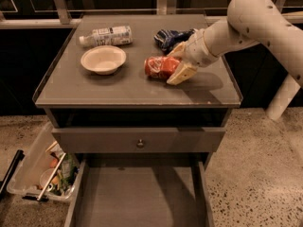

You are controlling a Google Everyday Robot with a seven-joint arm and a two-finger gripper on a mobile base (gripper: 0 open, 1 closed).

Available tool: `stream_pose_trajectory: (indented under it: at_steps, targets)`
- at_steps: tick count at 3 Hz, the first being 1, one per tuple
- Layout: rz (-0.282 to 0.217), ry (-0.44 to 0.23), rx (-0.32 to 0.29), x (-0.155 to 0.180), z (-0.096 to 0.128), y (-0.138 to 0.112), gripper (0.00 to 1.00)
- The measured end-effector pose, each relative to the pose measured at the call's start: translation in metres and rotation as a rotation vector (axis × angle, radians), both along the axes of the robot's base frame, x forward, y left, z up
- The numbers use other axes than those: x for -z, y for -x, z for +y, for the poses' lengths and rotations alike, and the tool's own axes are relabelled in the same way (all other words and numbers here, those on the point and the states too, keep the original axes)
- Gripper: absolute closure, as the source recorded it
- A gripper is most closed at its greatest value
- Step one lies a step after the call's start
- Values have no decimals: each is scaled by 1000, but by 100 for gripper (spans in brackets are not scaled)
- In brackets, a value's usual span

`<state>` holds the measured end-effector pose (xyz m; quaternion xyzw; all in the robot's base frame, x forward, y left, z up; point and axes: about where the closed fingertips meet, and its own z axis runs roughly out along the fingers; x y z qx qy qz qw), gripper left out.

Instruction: Pick coke can from middle drawer and place on counter

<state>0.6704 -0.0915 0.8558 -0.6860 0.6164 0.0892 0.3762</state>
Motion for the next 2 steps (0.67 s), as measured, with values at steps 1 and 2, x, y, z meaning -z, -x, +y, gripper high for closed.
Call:
stream_pose_trajectory:
  at_steps: [1, 2]
  targets:
    - [0, 0, 0, 0, 0, 0, 0]
    - [0, 0, 0, 0, 0, 0, 0]
